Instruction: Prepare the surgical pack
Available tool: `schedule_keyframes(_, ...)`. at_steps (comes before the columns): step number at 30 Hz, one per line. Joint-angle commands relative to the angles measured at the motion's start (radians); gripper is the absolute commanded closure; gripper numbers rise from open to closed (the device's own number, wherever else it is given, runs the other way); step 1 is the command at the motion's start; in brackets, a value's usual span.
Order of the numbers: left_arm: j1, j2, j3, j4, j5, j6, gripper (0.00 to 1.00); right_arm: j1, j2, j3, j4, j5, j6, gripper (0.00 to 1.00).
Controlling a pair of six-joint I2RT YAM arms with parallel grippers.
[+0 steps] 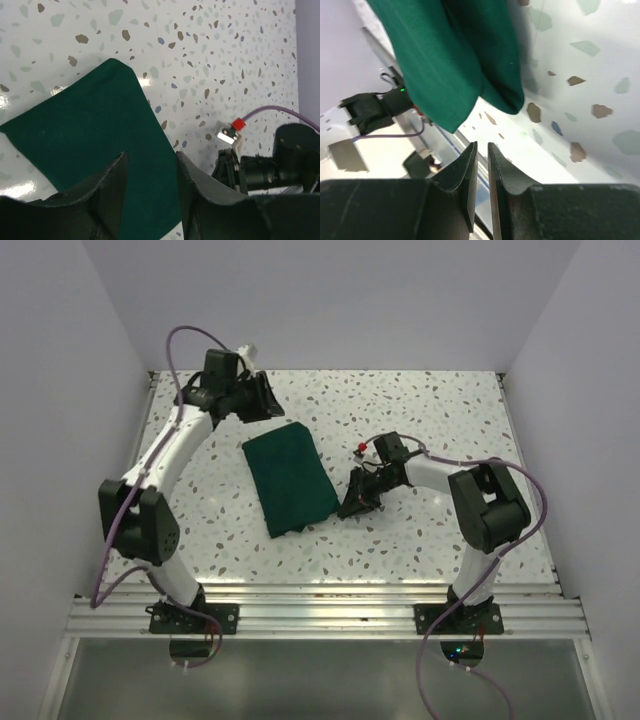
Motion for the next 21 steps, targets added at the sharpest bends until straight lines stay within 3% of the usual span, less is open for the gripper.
schedule_keyframes(1,-0.002,-0.238,-0.125,-0.024,-0.101,0.035,0.53,-0.008,-0.039,0.075,-0.144,0.119,-0.100,0.82)
schedule_keyframes(5,-0.002,-0.417,-0.311,-0.088,-0.162,0.049,0.54,-0.017,-0.017,0.213,-0.279,0.334,-0.149,0.82)
schedule_keyframes(9,-0.002,-0.570,-0.448,-0.133,-0.165,0.029,0.53,-0.012,0.035,0.314,-0.353,0.444,-0.189,0.82)
schedule_keyframes(14,-0.002,-0.725,-0.579,-0.159,-0.141,-0.018,0.50,0.003,0.147,0.372,-0.304,0.404,-0.194,0.82)
schedule_keyframes(21,-0.002,-0.754,-0.572,-0.207,-0.128,-0.014,0.49,0.110,0.193,0.365,-0.226,0.351,-0.097,0.82)
